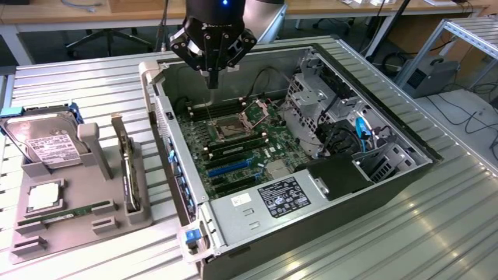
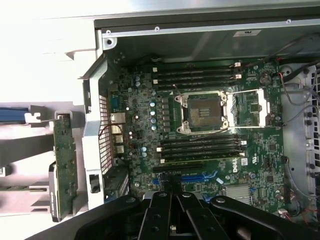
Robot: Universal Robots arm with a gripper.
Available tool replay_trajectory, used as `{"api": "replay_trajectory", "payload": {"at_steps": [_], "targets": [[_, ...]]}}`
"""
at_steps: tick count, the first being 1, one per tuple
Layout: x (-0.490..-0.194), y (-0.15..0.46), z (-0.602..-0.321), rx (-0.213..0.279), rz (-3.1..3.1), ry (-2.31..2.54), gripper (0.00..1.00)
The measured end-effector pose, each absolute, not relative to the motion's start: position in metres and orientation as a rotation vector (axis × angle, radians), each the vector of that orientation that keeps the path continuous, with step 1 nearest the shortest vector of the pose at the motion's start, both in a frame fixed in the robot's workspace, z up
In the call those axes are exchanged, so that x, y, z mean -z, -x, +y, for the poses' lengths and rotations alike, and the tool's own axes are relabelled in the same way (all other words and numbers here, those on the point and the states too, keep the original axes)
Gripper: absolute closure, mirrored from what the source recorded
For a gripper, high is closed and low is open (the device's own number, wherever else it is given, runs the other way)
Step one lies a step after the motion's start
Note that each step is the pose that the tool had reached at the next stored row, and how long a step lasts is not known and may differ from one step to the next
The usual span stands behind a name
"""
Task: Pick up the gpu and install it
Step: 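Reach for the gpu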
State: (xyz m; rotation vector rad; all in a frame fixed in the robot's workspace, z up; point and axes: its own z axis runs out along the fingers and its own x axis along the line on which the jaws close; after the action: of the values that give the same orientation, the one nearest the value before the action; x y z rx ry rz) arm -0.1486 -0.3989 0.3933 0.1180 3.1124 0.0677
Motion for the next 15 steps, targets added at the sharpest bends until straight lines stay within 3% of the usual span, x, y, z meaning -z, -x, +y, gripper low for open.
{"api": "replay_trajectory", "payload": {"at_steps": [15], "targets": [[-0.3933,0.1539,-0.3989,-0.068,3.112,-0.118,0.89]]}}
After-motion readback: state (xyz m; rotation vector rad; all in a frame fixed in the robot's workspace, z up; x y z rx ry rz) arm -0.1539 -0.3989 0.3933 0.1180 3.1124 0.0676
